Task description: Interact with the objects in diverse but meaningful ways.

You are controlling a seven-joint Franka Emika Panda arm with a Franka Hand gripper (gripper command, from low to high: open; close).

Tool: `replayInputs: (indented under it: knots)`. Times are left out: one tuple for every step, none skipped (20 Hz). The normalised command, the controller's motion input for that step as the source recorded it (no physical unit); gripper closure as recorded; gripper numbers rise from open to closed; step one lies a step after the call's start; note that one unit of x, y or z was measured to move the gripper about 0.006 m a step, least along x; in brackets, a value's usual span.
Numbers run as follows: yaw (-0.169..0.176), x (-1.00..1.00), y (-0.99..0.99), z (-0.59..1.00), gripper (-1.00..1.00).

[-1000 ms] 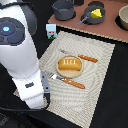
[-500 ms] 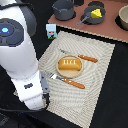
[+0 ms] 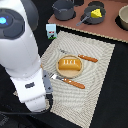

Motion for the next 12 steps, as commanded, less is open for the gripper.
replayInputs:
  knots:
    - [0.000,-0.92,0.59,1.00,1.00]
    - [0.000,-0.95,0.61,1.00,1.00]
    - [0.000,-0.97,0.62,1.00,1.00]
    - [0.000,-0.97,0.61,0.90,1.00]
    - [0.000,-0.95,0.60,0.83,1.00]
    - [0.000,-0.97,0.59,0.77,1.00]
    - [0.000,-0.99,0.58,0.65,1.00]
    - [0.000,-1.00,0.57,0.53,1.00]
    - [0.000,-1.00,0.58,0.41,1.00]
    - [0.000,-1.00,0.58,0.26,1.00]
    - [0.000,-1.00,0.57,0.14,1.00]
    - [0.000,-1.00,0.54,0.00,1.00]
